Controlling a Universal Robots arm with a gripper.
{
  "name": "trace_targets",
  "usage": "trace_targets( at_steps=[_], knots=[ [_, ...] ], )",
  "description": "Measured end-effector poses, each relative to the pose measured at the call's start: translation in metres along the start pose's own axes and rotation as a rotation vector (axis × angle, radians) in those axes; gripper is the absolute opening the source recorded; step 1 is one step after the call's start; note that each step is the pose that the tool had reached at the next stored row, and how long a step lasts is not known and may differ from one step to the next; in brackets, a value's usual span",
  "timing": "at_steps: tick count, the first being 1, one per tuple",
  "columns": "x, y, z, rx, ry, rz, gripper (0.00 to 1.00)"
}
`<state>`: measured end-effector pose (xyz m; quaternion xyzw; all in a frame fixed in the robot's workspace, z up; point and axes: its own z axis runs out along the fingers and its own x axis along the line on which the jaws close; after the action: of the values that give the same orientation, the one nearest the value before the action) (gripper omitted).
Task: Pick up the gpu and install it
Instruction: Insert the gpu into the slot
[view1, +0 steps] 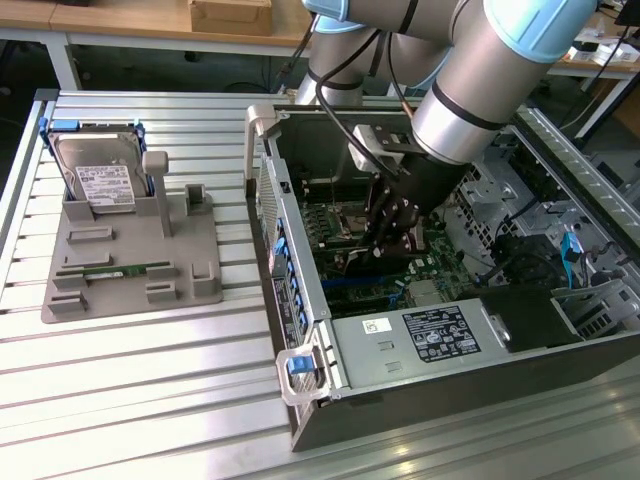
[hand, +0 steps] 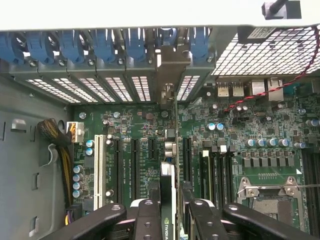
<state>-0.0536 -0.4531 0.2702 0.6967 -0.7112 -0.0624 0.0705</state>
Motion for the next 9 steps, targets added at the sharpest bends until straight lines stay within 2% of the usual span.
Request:
trace_targets(
  at_steps=[9],
  knots=[
    [0.0000, -0.0006, 0.0033, 0.0000, 0.0004, 0.000, 0.27]
  ],
)
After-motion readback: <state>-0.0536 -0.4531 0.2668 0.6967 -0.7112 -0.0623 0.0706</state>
